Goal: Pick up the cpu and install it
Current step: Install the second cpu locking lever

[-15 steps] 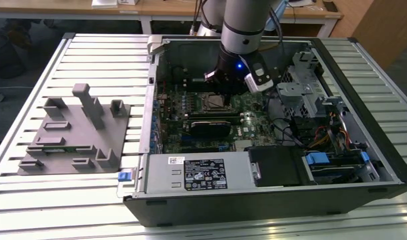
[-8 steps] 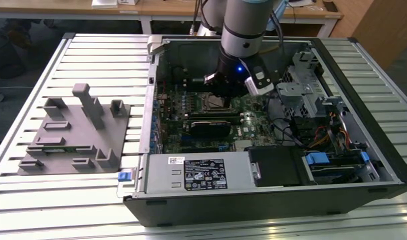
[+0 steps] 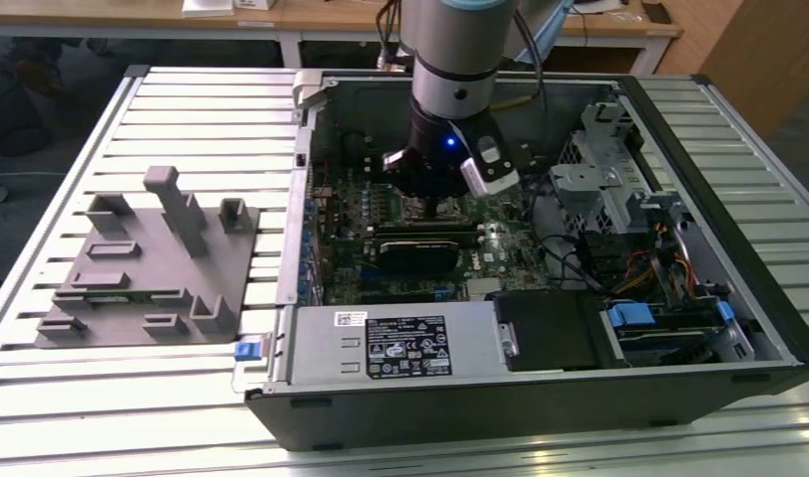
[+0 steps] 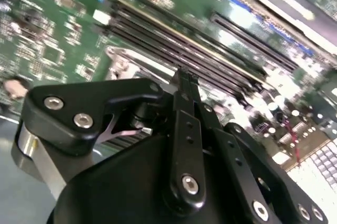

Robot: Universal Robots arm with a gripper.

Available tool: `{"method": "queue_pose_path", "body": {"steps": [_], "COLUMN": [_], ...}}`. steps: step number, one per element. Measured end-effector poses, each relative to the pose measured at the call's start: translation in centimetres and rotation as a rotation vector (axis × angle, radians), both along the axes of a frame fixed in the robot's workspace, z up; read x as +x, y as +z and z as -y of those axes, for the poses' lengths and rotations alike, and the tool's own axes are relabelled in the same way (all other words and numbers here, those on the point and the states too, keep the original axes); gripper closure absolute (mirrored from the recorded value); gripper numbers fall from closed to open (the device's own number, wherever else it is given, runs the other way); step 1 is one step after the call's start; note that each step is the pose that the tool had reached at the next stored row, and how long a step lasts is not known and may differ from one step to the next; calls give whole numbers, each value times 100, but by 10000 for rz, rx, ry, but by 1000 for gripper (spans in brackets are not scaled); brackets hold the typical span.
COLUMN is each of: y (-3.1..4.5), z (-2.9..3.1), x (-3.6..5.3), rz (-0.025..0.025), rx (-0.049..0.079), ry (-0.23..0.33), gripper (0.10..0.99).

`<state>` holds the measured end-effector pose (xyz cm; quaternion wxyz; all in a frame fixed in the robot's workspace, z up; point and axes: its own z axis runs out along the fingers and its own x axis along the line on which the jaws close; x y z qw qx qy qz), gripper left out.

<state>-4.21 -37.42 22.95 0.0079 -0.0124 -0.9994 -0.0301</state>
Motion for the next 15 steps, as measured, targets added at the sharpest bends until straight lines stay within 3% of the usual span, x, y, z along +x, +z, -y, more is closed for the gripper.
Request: {"method": "queue_pose_path", "body": {"steps": [3,15], "y": [-9,-191], "z": [0,1], "x": [-90,-96], "rz": [1,-1], "rx": [21,201], "ry": [0,0], "gripper": [980,980]}}
